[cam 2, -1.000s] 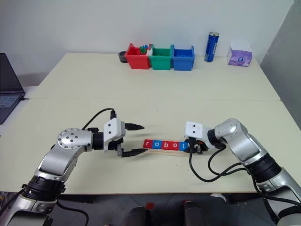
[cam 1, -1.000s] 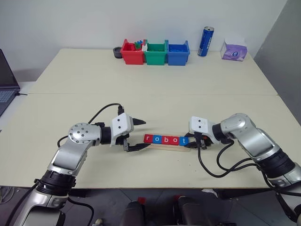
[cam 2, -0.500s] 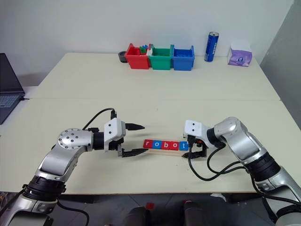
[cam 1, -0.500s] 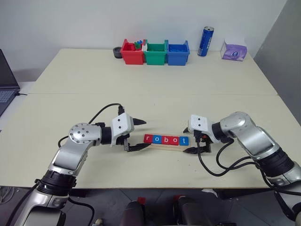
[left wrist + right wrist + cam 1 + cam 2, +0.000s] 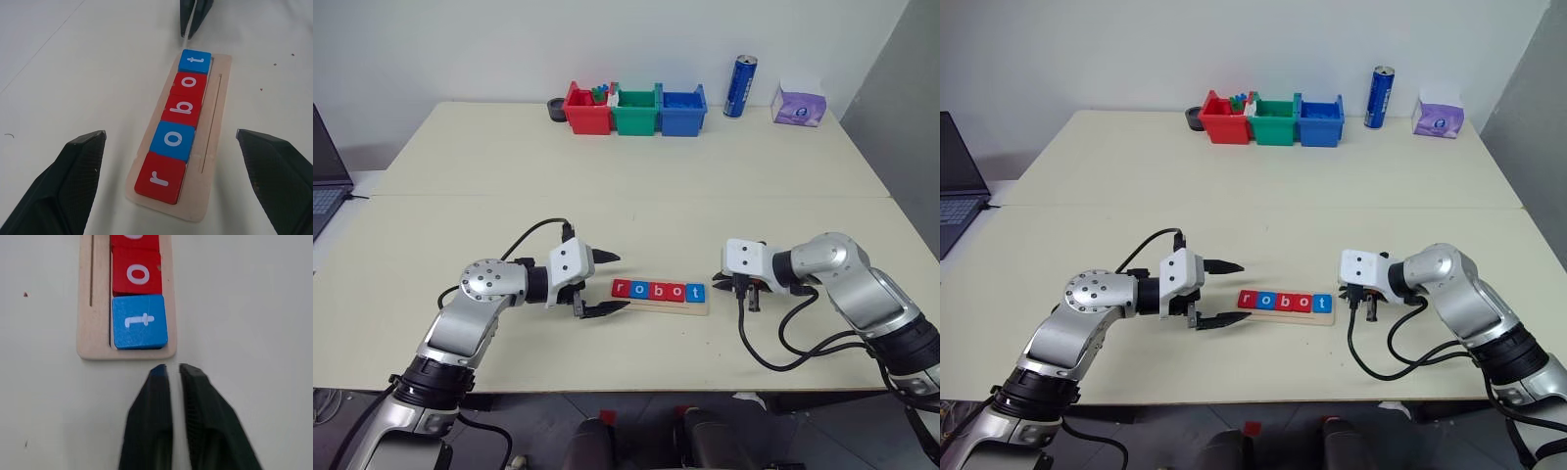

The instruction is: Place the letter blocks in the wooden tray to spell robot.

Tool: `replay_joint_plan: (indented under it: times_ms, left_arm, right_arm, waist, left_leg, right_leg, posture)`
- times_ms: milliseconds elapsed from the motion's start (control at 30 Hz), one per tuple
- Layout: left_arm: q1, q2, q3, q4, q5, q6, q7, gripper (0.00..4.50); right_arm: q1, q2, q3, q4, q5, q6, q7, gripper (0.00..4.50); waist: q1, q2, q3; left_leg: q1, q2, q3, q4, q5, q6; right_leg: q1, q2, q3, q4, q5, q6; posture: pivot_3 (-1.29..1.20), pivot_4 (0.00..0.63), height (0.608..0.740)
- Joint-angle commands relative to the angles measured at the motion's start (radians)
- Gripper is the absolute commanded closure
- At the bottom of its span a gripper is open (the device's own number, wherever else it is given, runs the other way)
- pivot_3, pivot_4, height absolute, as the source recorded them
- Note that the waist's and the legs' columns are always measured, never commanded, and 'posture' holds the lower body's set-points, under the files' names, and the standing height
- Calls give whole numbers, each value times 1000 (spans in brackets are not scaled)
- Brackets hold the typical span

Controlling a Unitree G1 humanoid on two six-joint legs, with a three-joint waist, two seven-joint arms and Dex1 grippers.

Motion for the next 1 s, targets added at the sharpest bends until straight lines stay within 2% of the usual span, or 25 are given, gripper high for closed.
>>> replay_joint_plan:
  times_ms: [33, 1000]
  left_arm:
    - [-10, 0, 7, -42, -6, -3, 2, 0]
    - [-7, -2, 7, -44, -2, 1, 9, 0]
  right_arm:
    - [-4, -4, 7, 1, -35, -51, 6, 4487]
    - [-30, 69, 25, -81, -37, 9, 67, 4487]
  waist:
    - [0, 0, 0]
    - [0, 0, 0]
  left_leg:
    - [0, 0, 0, 0, 0, 0]
    - [0, 0, 0, 0, 0, 0]
  right_leg:
    - [0, 0, 0, 0, 0, 0]
    - [0, 0, 0, 0, 0, 0]
  posture:
    - [0, 150, 740]
    - [0, 150, 740]
